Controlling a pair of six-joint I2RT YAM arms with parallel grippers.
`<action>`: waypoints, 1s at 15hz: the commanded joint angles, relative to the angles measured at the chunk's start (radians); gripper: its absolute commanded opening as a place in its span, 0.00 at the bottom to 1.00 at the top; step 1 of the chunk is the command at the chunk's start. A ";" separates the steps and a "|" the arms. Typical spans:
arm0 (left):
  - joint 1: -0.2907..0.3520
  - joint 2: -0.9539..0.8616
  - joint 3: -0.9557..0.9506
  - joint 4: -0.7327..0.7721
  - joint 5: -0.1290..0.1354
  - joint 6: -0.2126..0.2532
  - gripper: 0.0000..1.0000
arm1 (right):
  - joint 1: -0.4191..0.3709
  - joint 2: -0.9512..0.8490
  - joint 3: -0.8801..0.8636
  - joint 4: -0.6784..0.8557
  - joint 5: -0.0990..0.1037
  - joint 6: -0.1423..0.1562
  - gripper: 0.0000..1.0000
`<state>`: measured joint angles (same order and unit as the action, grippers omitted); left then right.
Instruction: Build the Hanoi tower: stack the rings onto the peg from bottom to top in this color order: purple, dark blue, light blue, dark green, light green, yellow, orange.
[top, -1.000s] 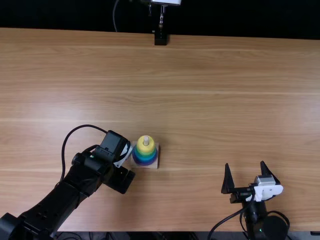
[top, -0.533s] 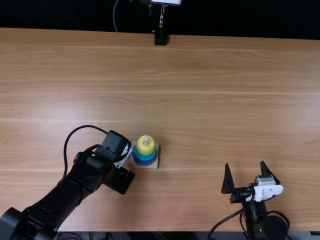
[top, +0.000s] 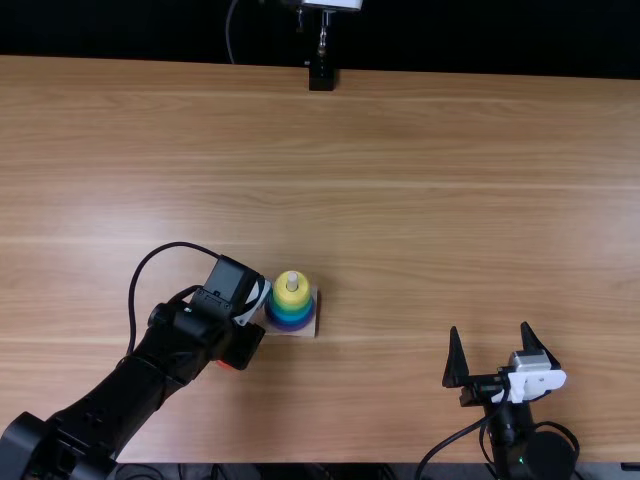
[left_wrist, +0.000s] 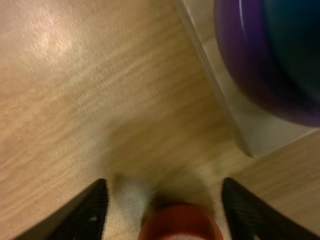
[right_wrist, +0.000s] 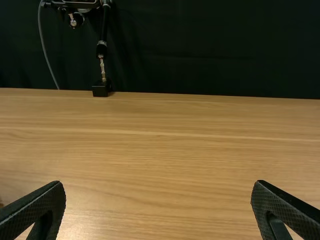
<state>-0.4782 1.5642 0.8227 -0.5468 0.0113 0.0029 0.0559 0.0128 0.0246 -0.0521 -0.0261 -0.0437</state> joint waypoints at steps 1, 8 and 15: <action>0.006 0.003 -0.030 -0.007 0.003 0.006 0.00 | -0.014 -0.013 -0.009 0.005 0.000 0.001 1.00; 0.020 0.003 -0.016 -0.118 0.003 0.006 1.00 | -0.014 -0.013 -0.009 0.005 0.000 0.001 1.00; 0.015 -0.003 -0.025 -0.116 0.002 0.016 0.00 | -0.014 -0.013 -0.009 0.005 0.000 0.001 1.00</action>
<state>-0.4694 1.5566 0.8120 -0.6632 -0.0059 0.0044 0.0559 0.0128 0.0246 -0.0521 -0.0257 -0.0437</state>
